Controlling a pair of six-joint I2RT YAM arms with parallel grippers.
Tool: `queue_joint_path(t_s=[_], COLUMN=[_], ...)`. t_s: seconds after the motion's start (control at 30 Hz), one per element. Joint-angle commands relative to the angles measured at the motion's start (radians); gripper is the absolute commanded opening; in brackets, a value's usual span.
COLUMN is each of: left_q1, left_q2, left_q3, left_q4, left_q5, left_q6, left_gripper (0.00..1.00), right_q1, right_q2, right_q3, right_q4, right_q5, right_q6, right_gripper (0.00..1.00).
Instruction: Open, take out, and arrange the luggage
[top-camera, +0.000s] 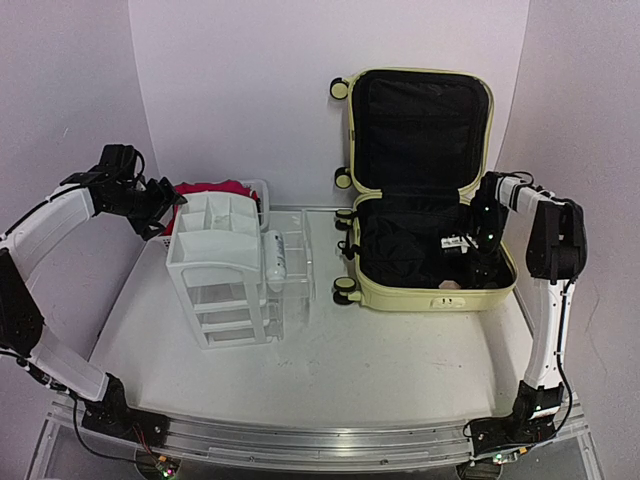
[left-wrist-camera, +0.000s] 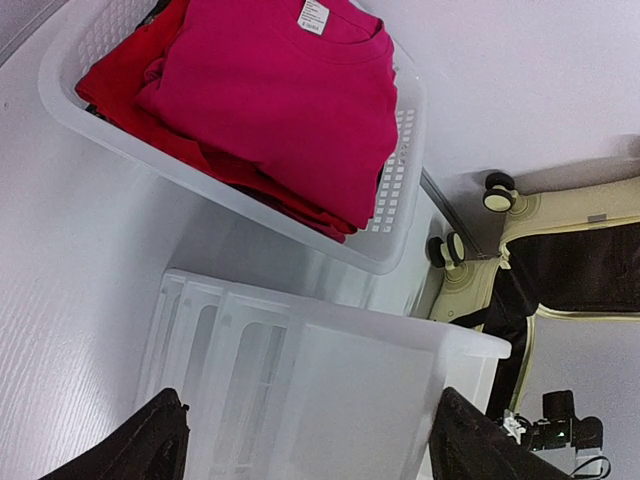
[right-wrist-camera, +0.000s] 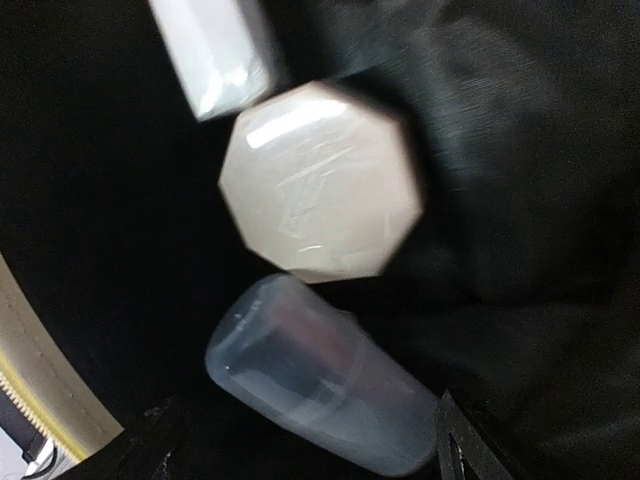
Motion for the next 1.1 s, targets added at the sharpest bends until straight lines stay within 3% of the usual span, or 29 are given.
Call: queue_joint_path(t_s=[0.0,0.17,0.33,0.47,0.5,0.63,0.77,0.9,1.07], left_q1=[0.015,0.015,0.015,0.015,0.015,0.015,0.015,0.015,0.015], left_q2=[0.044,0.063,0.065,0.065,0.066,0.083,0.104,0.102,0.083], left_q3=[0.018,0.041,0.05,0.048,0.048,0.057,0.079,0.073,0.04], left_q4=[-0.087,-0.085,-0.085,-0.084,-0.084,-0.079,-0.078,-0.076,-0.077], left_q5=[-0.064,-0.074,-0.071,-0.083,-0.087,-0.074,-0.05,-0.048,-0.062], left_q6=[-0.002,0.011,0.019,0.015,0.012,-0.005,0.009,0.003,-0.014], left_gripper=[0.83,0.83,0.83,0.83,0.83,0.82,0.81,0.81,0.81], right_q1=[0.003,0.035,0.069,0.114,0.125,0.151,0.15,0.112,0.066], right_q2=[-0.074,-0.047,-0.006,0.007,0.008,0.035,0.027,-0.083,-0.156], right_q3=[-0.042,-0.114,-0.114,-0.075,-0.068,0.039,0.099,-0.022,-0.119], right_q4=[-0.171,0.002,0.252,0.481,0.552,0.722,0.716,0.485,0.19], right_q5=[-0.005,0.081,0.063,0.055,0.069,0.162,0.195,0.002,-0.041], right_q6=[-0.038,-0.059,-0.051,0.066,0.113,0.314,0.332,0.078,-0.063], right_gripper=[0.86,0.88,0.9,0.93,0.97,0.98,0.98,0.97,0.95])
